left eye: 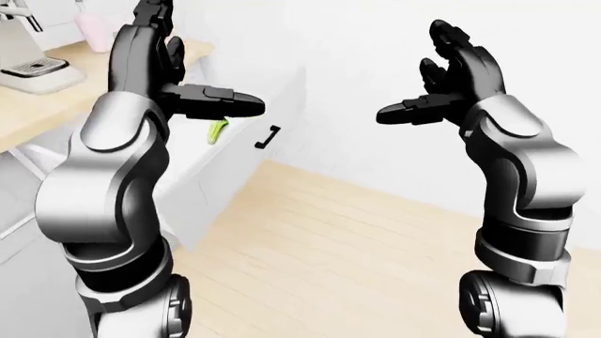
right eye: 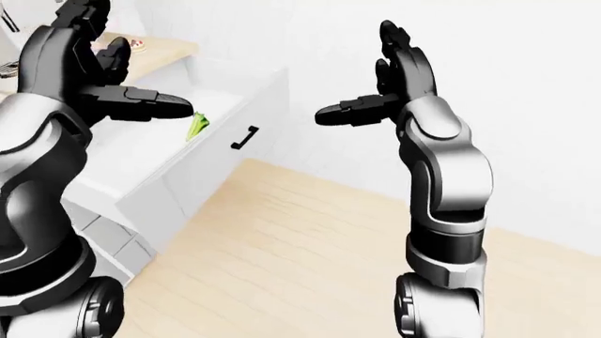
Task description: Close the right drawer.
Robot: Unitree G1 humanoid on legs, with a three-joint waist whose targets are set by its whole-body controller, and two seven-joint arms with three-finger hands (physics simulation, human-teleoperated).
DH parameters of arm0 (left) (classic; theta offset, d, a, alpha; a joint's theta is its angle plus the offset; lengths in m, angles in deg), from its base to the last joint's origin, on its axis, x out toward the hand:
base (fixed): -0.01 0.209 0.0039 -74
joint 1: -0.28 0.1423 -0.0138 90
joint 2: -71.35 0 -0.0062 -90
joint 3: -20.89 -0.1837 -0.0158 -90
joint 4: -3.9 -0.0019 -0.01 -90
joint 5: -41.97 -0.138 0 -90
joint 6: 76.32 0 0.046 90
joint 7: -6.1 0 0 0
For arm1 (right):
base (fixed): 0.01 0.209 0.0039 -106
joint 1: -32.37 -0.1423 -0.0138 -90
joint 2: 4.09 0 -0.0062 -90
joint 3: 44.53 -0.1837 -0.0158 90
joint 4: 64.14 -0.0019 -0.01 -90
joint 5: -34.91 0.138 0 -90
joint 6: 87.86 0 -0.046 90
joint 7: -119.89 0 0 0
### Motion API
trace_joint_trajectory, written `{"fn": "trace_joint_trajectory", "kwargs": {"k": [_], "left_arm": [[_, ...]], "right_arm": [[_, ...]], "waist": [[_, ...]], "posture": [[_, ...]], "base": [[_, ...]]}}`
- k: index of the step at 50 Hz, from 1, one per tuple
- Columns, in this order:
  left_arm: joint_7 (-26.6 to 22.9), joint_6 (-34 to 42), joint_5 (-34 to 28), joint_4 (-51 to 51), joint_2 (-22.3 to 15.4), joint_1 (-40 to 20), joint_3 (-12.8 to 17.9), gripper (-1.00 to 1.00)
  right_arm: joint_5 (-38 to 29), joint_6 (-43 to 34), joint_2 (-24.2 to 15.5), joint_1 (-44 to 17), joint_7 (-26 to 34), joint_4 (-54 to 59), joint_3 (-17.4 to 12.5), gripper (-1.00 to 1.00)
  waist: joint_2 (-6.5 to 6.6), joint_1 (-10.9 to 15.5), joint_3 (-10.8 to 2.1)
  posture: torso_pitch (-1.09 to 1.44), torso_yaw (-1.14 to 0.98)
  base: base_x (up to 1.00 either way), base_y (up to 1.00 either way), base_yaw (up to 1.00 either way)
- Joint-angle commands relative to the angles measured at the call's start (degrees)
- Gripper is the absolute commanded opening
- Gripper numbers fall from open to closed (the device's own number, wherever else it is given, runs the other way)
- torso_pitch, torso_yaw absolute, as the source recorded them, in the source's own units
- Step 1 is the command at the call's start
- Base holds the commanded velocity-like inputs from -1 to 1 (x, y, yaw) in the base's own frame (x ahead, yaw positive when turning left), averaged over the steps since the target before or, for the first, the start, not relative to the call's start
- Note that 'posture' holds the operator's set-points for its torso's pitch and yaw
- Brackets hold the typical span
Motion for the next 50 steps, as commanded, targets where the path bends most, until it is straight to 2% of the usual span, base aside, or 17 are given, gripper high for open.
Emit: {"fn": "trace_joint_trajectory", "kwargs": {"k": [1,5,7,8,10,17,21,22,23,24,31,33,34,44,46,48,50], "left_arm": [[0.65,-2.11,-0.74,1.21,-0.73,-1.62,1.09,1.0],[0.79,-1.66,-0.72,1.27,-0.73,-2.21,0.8,1.0],[0.78,-1.57,-0.76,1.25,-0.77,-2.38,0.74,1.0],[0.76,-1.47,-0.79,1.2,-0.82,-2.56,0.68,1.0],[0.75,-1.34,-0.83,1.21,-0.82,-2.75,0.61,1.0],[0.62,-1.47,-1.07,0.77,-0.75,-3.21,0.5,1.0],[0.48,-1.16,-1.11,0.91,-0.81,-3.37,0.63,1.0],[0.49,-1.05,-1.11,1.0,-0.83,-3.47,0.65,1.0],[0.51,-1.17,-1.12,0.94,-0.8,-3.41,0.64,1.0],[0.51,-1.39,-1.15,0.81,-0.76,-3.26,0.6,1.0],[0.5,-1.22,-1.12,0.87,-0.81,-3.37,0.69,1.0],[0.5,-1.08,-1.1,0.97,-0.83,-3.46,0.69,1.0],[0.5,-1.01,-1.1,0.94,-0.87,-3.58,0.68,1.0],[0.57,-0.68,-1.0,1.27,-0.86,-3.77,0.66,1.0],[0.59,-0.58,-1.0,1.44,-0.85,-3.71,0.66,1.0],[0.59,-0.49,-1.02,1.57,-0.87,-3.64,0.64,1.0],[0.57,-0.48,-1.01,1.55,-0.9,-3.69,0.68,1.0]], "right_arm": [[0.52,1.09,-0.82,-3.54,0.27,-2.25,-0.28,1.0],[0.61,0.68,-0.94,-3.61,0.28,-2.67,-0.31,1.0],[0.61,0.74,-1.04,-3.65,0.29,-2.52,-0.33,1.0],[0.56,1.23,-0.94,-3.23,0.3,-2.48,-0.29,1.0],[0.61,0.92,-1.09,-3.91,0.37,-2.11,-0.22,1.0],[0.42,0.8,-1.08,-4.37,0.54,-1.88,0.06,1.0],[0.37,0.95,-0.94,-3.94,0.5,-2.04,-0.15,1.0],[0.4,0.87,-0.95,-4.06,0.5,-2.06,-0.17,1.0],[0.43,0.76,-0.97,-4.19,0.48,-2.08,-0.16,1.0],[0.4,0.96,-0.98,-4.2,0.5,-1.84,-0.13,1.0],[0.34,2.26,-0.52,-2.51,0.44,-2.27,-0.1,1.0],[0.36,2.22,-0.53,-2.34,0.46,-2.48,-0.18,1.0],[0.37,2.13,-0.59,-2.44,0.48,-2.48,-0.2,1.0],[0.44,1.77,-0.71,-2.4,0.47,-2.81,-0.23,1.0],[0.38,2.02,-0.59,-2.13,0.47,-2.82,-0.15,1.0],[0.31,2.19,-0.53,-2.12,0.47,-2.68,-0.09,1.0],[0.41,0.86,-0.95,-4.0,0.5,-2.07,-0.12,1.0]], "waist": [[-0.24,0.45,-1.38],[2.55,0.41,-0.97],[6.07,0.16,-1.91],[3.71,0.42,-1.63],[4.48,0.13,-1.47],[1.06,0.17,-1.52],[-3.96,0.46,-1.88],[-1.93,0.13,-1.76],[-2.72,0.52,-2.02],[-2.43,0.25,-2.18],[1.23,0.49,-0.96],[3.44,0.31,-1.07],[5.4,0.21,-1.7],[1.34,0.08,-1.58],[-0.34,0.36,-1.56],[-3.9,0.53,-2.29],[-2.73,0.33,-1.79]], "posture": [[0.0,0.0],[0.0,0.0],[0.0,0.0],[0.0,0.0],[0.0,0.0],[0.0,0.0],[0.0,0.0],[0.0,0.0],[0.0,0.0],[0.0,0.0],[0.0,0.0],[0.0,0.0],[0.0,0.0],[0.0,0.0],[0.0,0.0],[0.0,0.0],[0.0,0.0]], "base": [[0.0,0.0,-0.24],[0.0,0.0,-0.24],[0.0,0.0,-0.24],[0.0,0.0,-0.25],[0.0,0.0,-0.25],[0.0,0.0,-0.24],[0.0,0.0,-0.24],[0.0,0.0,-0.24],[0.0,0.0,-0.25],[0.0,0.0,-0.24],[0.0,0.0,-0.24],[0.0,0.0,-0.24],[0.0,0.0,-0.23],[0.0,0.0,-0.24],[0.0,0.0,-0.25],[0.0,0.0,-0.24],[0.0,0.0,-0.24]]}}
